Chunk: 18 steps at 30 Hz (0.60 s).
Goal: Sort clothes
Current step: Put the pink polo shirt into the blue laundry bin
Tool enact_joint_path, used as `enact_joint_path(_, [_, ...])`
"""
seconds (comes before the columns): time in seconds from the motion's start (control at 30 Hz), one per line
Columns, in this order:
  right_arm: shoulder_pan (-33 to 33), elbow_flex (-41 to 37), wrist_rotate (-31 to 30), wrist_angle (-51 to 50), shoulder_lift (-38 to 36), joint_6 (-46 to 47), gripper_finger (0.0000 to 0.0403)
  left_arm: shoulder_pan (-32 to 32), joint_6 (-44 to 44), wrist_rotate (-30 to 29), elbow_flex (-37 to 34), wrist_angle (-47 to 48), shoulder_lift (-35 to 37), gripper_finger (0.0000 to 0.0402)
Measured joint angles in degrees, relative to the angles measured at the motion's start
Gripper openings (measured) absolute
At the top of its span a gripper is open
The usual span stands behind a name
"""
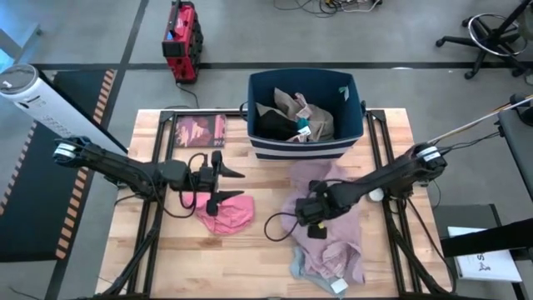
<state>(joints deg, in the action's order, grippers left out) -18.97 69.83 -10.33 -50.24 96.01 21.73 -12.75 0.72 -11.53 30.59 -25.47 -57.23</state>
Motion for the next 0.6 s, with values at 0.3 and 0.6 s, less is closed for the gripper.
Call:
enact_joint_path(0.3, [-0.65,21.46,-10.33,-18.87,-0.68,-3.09,0.0004,-1.14,0.0,0.04,-0.1,-2.3,-3.4,0.0219])
enact_joint_path(0.6, [-2.48,40.78,-18.39,-31.2,-0.66,-4.01,0.0003,-1.21,0.01,0.07,-0.13,-7.92,-10.76,0.0229])
